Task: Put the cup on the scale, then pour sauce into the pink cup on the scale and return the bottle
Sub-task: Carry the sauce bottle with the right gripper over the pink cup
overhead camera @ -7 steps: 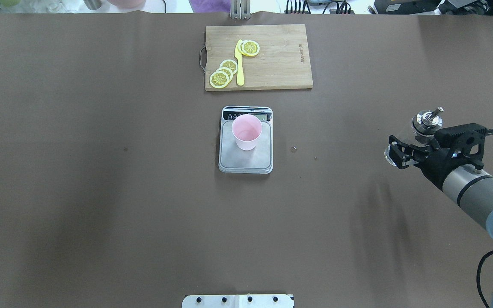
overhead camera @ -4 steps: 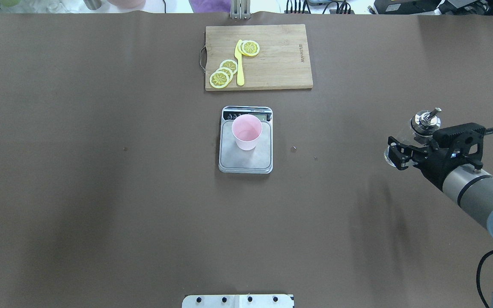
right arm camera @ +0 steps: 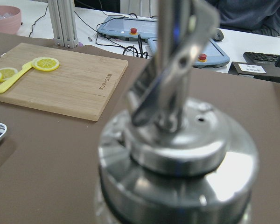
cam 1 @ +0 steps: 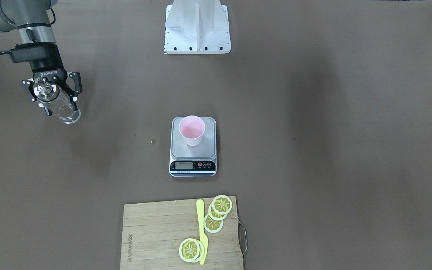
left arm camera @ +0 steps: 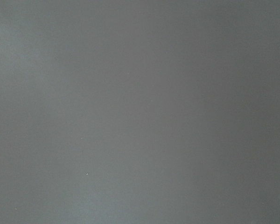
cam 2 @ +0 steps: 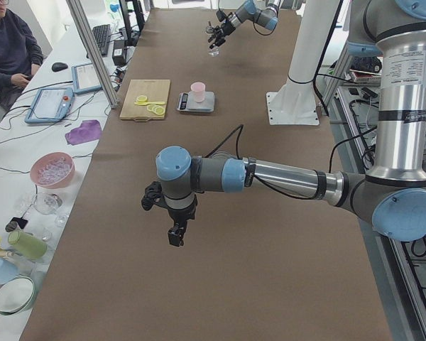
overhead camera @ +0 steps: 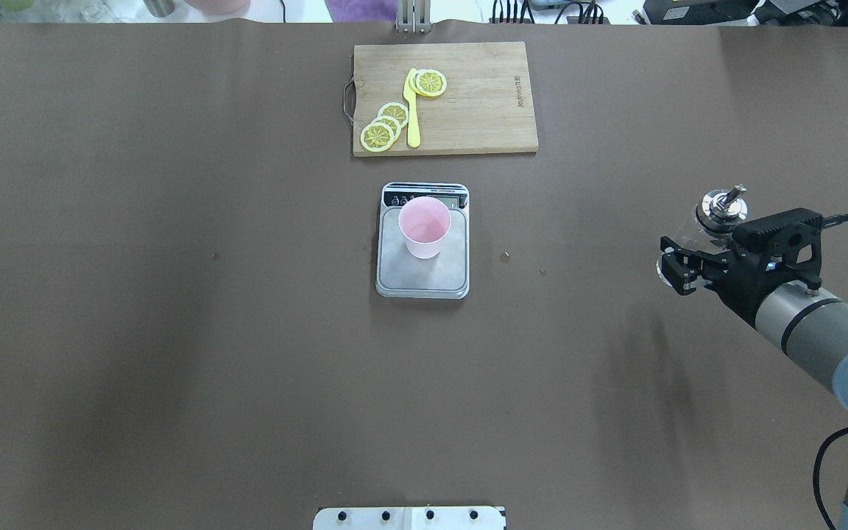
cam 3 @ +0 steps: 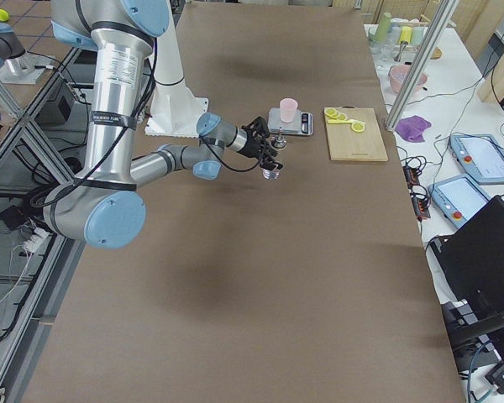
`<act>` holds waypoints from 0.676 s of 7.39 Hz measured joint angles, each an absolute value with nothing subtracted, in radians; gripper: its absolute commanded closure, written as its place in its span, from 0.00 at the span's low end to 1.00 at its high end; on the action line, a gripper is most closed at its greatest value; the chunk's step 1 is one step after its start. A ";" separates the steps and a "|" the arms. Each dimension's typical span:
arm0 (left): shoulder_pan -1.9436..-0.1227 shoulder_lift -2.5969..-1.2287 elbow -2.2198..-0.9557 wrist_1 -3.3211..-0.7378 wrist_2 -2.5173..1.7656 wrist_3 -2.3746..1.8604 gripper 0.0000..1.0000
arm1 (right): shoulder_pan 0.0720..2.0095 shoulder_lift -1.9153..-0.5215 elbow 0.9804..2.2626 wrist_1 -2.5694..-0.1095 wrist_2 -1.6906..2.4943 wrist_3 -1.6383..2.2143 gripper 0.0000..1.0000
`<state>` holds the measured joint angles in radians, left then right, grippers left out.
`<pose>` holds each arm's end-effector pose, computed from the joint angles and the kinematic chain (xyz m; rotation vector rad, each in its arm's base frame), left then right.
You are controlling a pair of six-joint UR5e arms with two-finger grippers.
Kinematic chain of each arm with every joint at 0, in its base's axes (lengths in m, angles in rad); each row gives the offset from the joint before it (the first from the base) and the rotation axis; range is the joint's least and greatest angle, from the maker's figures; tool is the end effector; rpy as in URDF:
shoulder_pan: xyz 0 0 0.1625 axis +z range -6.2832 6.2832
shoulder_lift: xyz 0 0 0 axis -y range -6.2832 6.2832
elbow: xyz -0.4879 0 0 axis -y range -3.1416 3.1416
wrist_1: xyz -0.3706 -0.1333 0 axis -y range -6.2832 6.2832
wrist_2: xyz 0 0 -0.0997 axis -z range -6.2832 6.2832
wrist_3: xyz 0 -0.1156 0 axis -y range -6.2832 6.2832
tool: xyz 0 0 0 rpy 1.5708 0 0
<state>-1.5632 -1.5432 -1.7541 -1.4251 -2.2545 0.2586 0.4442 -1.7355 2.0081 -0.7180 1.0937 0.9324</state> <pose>-0.0568 -0.4537 0.6814 0.0954 0.6791 0.2591 -0.2924 -0.3456 0.4983 0.9300 -0.7240 0.0971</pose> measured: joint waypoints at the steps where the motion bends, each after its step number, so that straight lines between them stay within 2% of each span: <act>1: -1.563 -1.543 -1.752 -1.425 -2.255 0.258 0.01 | 0.454 -1.686 2.009 -0.813 1.088 0.930 1.00; 5: -1.563 -1.543 -1.742 -1.424 -2.255 0.256 0.01 | 0.450 -1.423 2.005 -1.298 1.009 0.934 1.00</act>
